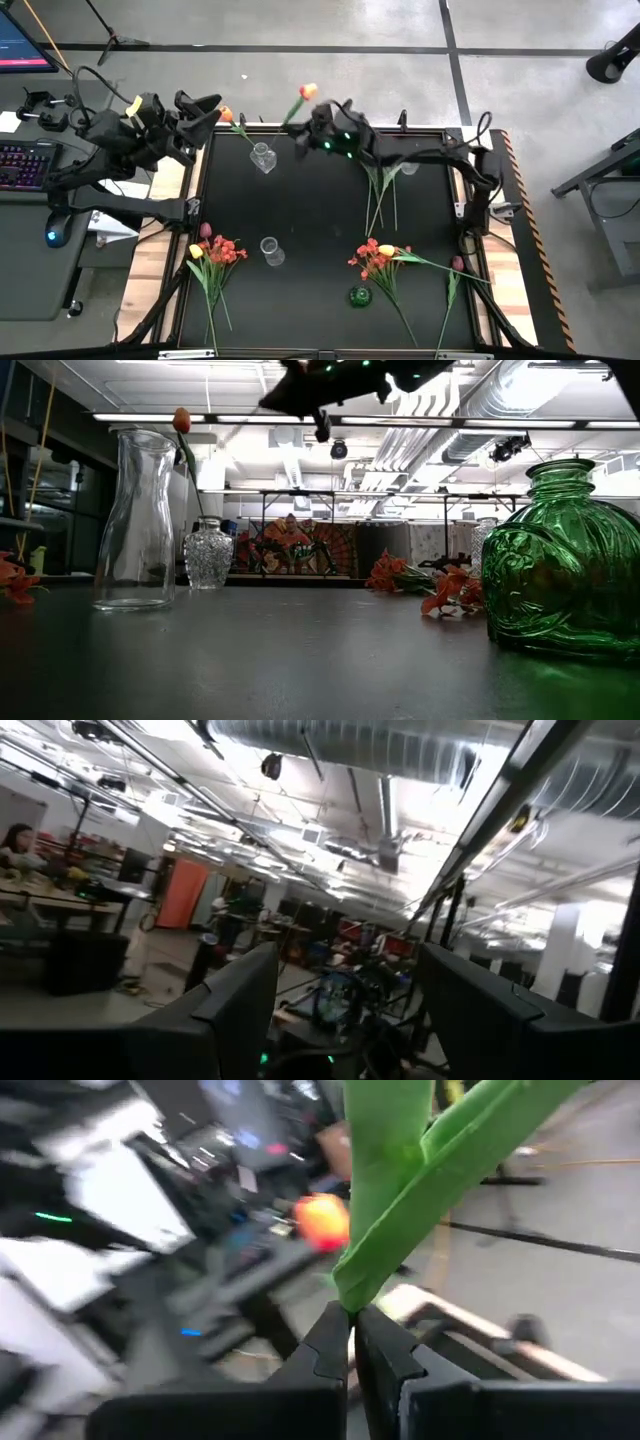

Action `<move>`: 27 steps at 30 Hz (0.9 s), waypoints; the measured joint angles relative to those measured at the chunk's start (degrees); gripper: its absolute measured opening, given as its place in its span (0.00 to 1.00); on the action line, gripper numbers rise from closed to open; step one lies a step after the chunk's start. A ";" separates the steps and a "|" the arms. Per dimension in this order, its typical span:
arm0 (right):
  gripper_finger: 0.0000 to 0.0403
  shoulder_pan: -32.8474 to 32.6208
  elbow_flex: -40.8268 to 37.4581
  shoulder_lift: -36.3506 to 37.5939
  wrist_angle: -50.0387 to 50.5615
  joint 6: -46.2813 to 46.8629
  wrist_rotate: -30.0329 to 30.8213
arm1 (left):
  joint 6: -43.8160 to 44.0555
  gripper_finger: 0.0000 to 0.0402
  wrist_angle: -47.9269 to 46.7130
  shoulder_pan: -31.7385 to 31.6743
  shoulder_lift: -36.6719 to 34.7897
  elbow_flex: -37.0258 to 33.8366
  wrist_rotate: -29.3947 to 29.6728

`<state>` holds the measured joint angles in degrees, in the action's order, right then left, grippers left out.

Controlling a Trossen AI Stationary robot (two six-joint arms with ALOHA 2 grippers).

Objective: Sort flowers into vase by color
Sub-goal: Put the bottom orange flower into the top left transparent vase

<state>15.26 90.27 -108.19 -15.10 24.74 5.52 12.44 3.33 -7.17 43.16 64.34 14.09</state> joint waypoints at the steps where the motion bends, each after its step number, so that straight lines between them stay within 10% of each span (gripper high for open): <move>1: 0.00 0.58 2.57 -1.15 2.18 -1.50 0.50 | -0.37 0.57 -0.63 -0.07 -0.41 0.00 0.02; 11: 0.00 4.11 21.62 -10.12 16.73 -12.12 -1.58 | -0.69 0.57 -2.91 -0.09 -2.22 0.04 2.86; 27: 0.00 3.96 20.45 -11.59 17.56 -20.70 -2.34 | 0.81 0.57 -2.93 -0.09 -1.12 0.04 7.58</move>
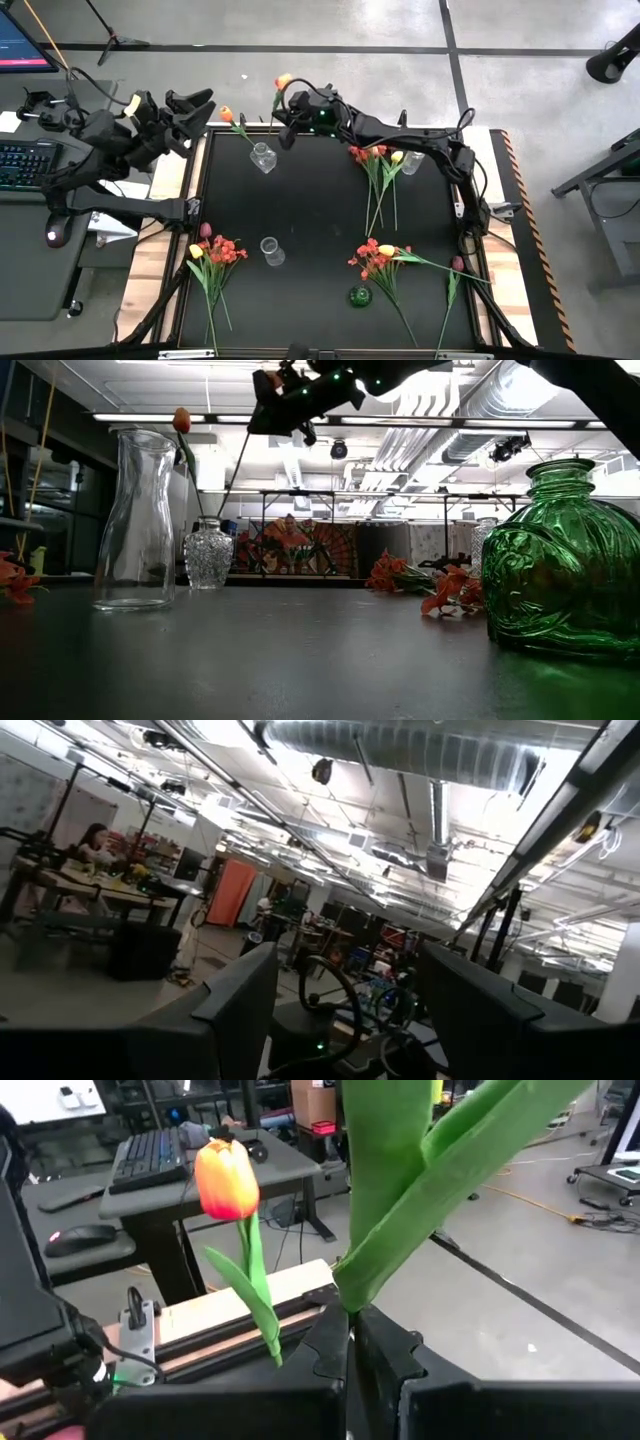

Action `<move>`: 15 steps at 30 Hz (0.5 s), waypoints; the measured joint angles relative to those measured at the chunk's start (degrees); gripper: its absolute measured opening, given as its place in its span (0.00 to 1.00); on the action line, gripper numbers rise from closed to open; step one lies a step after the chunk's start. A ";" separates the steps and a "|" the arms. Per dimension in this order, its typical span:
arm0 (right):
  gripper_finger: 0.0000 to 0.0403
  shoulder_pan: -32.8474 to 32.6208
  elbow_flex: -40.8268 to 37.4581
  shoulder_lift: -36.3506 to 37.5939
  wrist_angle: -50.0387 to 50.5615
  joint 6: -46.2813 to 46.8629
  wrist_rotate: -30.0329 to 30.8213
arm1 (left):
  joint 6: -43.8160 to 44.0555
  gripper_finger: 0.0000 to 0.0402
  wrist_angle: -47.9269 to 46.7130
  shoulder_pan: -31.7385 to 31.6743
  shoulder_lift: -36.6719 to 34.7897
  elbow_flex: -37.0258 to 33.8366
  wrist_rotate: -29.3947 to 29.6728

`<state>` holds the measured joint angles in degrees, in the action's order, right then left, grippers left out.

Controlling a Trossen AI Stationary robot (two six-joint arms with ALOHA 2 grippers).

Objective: Sort flowers into vase by color
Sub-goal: Put the bottom orange flower into the top left transparent vase

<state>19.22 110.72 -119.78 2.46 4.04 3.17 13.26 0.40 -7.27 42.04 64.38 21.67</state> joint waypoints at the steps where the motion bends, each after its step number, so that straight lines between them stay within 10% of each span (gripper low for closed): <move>1: 0.00 -0.01 0.00 -0.01 0.13 -0.18 -0.07 | 0.00 0.57 0.00 0.00 0.24 0.00 0.00; 15: 0.00 -1.89 0.04 -7.40 -3.42 0.90 -3.25 | 0.21 0.57 0.44 0.02 2.31 0.00 0.00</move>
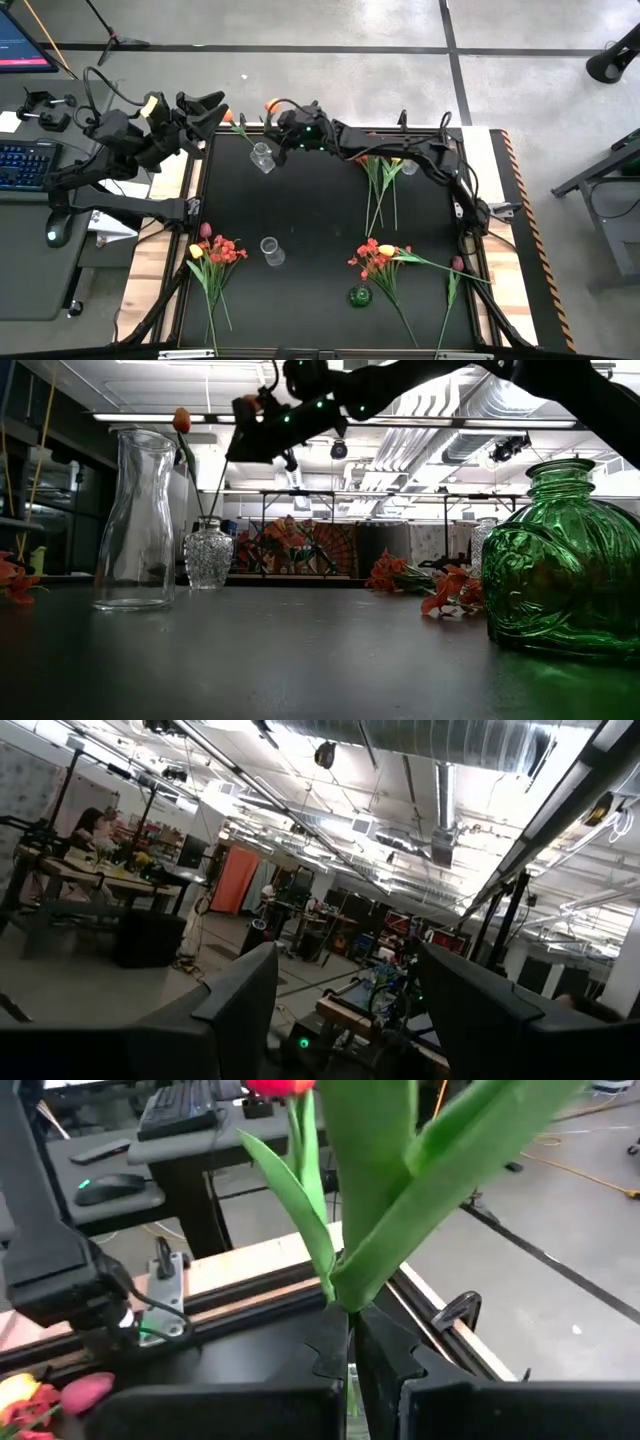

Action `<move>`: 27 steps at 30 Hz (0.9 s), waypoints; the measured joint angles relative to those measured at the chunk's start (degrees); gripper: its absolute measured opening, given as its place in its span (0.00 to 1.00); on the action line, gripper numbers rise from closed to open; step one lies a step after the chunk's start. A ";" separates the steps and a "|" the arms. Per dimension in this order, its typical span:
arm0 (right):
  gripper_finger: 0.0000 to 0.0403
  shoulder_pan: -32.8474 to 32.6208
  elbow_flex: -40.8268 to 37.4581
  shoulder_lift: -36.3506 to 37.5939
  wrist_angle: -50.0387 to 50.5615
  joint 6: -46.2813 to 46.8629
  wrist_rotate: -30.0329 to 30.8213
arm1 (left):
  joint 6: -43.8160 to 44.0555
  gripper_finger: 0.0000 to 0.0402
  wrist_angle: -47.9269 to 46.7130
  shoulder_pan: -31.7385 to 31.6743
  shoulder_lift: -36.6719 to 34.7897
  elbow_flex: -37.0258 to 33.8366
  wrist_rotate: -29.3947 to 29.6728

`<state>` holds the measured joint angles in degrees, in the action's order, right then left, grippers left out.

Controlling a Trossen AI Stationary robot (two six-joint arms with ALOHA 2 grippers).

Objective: Sort flowers into vase by color
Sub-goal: Put the bottom orange flower into the top left transparent vase, then put the orange flower into the top left transparent vase

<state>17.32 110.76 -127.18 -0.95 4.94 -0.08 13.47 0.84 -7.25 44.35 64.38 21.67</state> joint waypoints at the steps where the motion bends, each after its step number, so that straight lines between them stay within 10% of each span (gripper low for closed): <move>1: 0.00 -0.07 0.00 -0.45 0.34 -0.01 0.03 | 0.07 0.57 0.02 0.00 0.01 0.00 0.00; 11: 0.06 -0.24 -0.02 -1.96 2.61 2.36 0.97 | 1.91 0.57 0.15 0.00 0.01 0.00 0.00; 27: 0.80 -0.74 15.01 -2.00 33.26 -7.06 -2.62 | 0.34 0.57 0.09 0.00 -0.01 0.00 0.00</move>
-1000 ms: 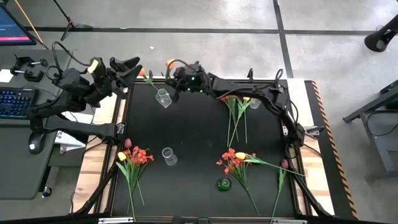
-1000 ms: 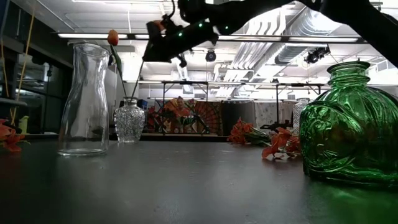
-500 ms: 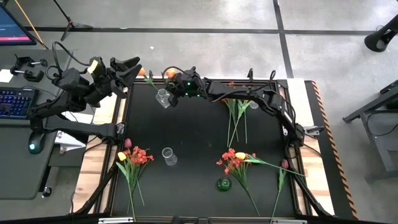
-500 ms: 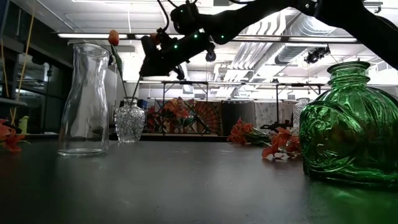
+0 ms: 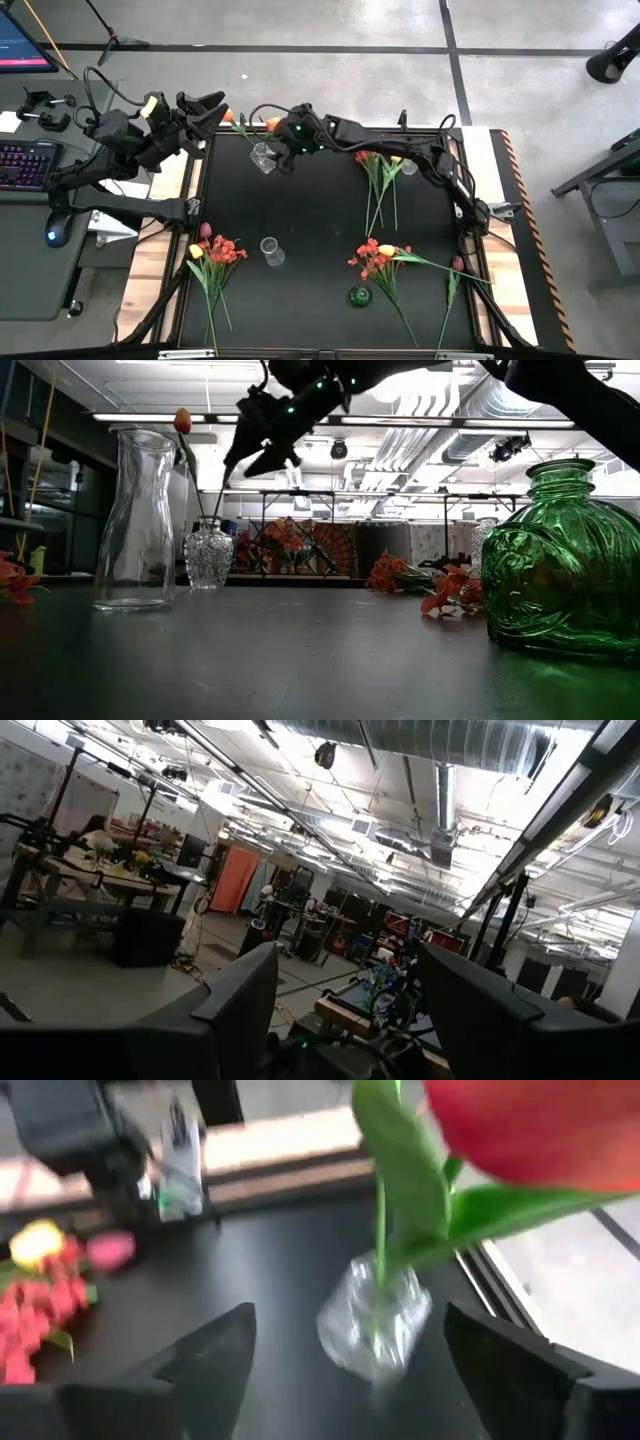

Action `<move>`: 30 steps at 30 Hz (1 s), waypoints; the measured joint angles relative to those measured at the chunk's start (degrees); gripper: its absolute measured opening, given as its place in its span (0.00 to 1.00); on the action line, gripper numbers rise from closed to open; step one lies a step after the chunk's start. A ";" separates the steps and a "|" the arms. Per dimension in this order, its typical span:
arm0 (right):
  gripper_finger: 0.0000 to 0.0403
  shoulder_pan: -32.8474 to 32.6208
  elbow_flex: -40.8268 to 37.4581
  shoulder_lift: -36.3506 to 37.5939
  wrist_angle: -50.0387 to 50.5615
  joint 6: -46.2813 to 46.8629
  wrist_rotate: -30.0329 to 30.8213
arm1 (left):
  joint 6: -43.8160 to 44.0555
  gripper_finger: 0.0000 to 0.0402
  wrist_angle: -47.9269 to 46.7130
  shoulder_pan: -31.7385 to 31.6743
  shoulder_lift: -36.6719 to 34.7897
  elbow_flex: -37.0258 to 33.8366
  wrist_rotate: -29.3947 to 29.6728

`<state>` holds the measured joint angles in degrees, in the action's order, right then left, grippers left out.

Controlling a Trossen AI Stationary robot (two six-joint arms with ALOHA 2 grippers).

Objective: Sort flowers into vase by color
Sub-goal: Put the orange flower into the top left transparent vase

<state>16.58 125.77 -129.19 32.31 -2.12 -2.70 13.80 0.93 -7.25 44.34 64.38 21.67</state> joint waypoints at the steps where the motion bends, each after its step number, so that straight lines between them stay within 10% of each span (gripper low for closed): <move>1: 0.81 0.25 1.21 0.00 3.25 -0.75 0.01 | 0.02 0.57 -0.02 0.00 0.00 0.00 0.00; 12: 0.82 3.43 5.00 0.04 35.46 -2.21 -5.58 | -0.52 0.57 -0.89 0.00 -3.59 -0.04 -0.02; 30: 0.82 -2.82 2.68 2.79 49.91 -1.60 -6.37 | -0.50 0.57 -4.79 -0.02 -5.68 0.00 -0.79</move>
<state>13.76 128.44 -126.39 82.22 -3.72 -9.07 13.30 -3.86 -7.27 38.65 64.38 20.88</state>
